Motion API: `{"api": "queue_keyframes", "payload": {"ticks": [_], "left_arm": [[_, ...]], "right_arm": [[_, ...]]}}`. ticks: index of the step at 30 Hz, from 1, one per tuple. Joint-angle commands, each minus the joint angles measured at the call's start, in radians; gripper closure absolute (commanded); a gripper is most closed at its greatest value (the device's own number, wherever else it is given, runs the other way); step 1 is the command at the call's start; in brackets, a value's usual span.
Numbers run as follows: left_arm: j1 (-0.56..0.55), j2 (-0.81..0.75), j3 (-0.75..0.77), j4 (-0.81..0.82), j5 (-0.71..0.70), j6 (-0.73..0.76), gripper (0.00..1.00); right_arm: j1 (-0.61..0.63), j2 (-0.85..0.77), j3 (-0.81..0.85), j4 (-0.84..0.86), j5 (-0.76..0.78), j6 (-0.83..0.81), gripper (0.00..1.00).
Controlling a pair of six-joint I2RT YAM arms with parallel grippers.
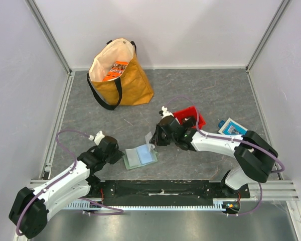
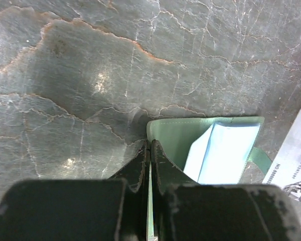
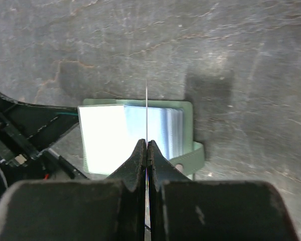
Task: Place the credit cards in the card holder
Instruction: Insert the credit card into the card holder.
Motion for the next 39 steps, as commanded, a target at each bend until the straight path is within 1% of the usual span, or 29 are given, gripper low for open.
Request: {"api": "queue_keyframes", "payload": {"ticks": [1, 8, 12, 14, 15, 22, 28, 31, 35, 39], "left_arm": [[-0.001, -0.015, -0.006, -0.032, -0.054, -0.004, 0.98], [0.000, 0.023, -0.012, -0.011, -0.057, -0.001, 0.98], [0.000, 0.039, 0.000, -0.001, -0.060, 0.011, 0.98], [-0.001, 0.040, 0.005, 0.002, -0.057, 0.013, 0.98], [0.000, 0.040, 0.003, 0.006, -0.056, 0.016, 0.98], [-0.001, 0.048, 0.003, 0.019, -0.051, 0.017, 0.98], [0.000, 0.054, -0.009, 0.055, -0.031, 0.016, 0.98], [0.000, 0.066, -0.011, 0.066, -0.016, 0.011, 0.98], [0.002, 0.066, -0.014, 0.074, -0.010, 0.007, 0.98], [0.000, 0.062, -0.020, 0.074, -0.013, 0.004, 0.98]], "right_arm": [[0.006, 0.041, -0.021, 0.126, -0.095, 0.041, 1.00], [0.010, 0.096, 0.001, 0.120, -0.167, 0.018, 1.00], [0.007, 0.070, -0.022, 0.083, -0.074, -0.003, 1.00], [0.009, 0.055, -0.010, 0.037, -0.035, -0.028, 1.00], [0.009, 0.050, -0.011, 0.011, -0.027, -0.034, 1.00], [0.020, 0.060, -0.030, -0.009, -0.018, -0.028, 1.00], [0.098, 0.125, -0.016, 0.026, -0.012, -0.001, 1.00], [0.125, 0.184, 0.010, 0.080, -0.018, 0.018, 1.00], [0.141, 0.224, 0.047, 0.138, -0.073, 0.027, 1.00], [0.139, 0.195, 0.094, 0.211, -0.153, 0.000, 1.00]]}}
